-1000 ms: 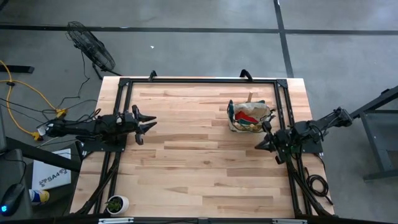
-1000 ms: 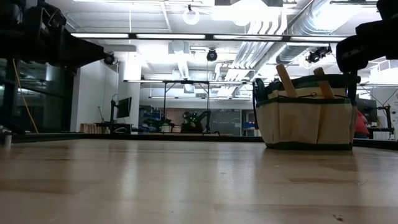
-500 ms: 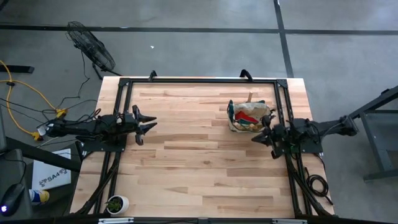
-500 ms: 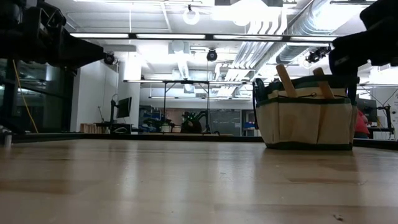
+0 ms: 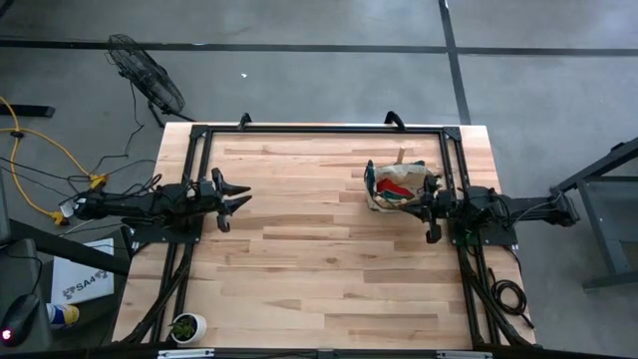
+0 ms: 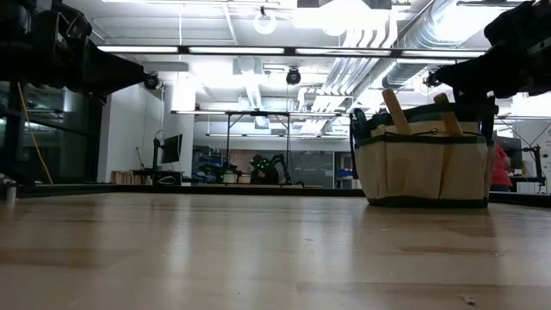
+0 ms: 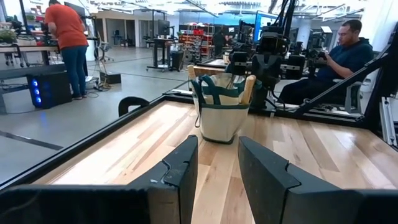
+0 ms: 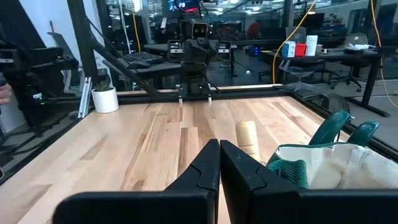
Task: Pick & Place Garden tools in Gardening bag
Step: Return to Home Position
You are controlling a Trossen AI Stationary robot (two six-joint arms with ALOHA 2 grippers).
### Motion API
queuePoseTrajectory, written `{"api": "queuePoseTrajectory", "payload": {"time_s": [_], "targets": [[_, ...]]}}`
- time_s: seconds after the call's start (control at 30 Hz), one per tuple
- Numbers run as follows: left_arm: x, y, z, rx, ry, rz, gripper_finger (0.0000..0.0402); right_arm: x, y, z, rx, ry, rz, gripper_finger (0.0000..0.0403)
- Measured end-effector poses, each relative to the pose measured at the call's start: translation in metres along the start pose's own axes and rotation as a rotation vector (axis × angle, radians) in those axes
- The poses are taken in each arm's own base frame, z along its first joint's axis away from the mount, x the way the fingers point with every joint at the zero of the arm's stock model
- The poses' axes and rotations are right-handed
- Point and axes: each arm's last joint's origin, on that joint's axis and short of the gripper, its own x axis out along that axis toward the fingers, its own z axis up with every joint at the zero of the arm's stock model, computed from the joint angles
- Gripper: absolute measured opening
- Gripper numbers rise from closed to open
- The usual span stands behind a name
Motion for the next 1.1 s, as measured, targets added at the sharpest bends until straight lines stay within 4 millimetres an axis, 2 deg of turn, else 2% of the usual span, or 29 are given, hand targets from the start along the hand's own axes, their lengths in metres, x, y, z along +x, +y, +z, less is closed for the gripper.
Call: {"api": "queuePoseTrajectory", "payload": {"time_s": [1.1], "targets": [[0.0000, -0.0005, 0.0000, 0.000, 0.002, -0.016, 0.0111, 0.0000, 0.0008, 0.0003, 0.001, -0.002, 0.025, 0.0003]]}}
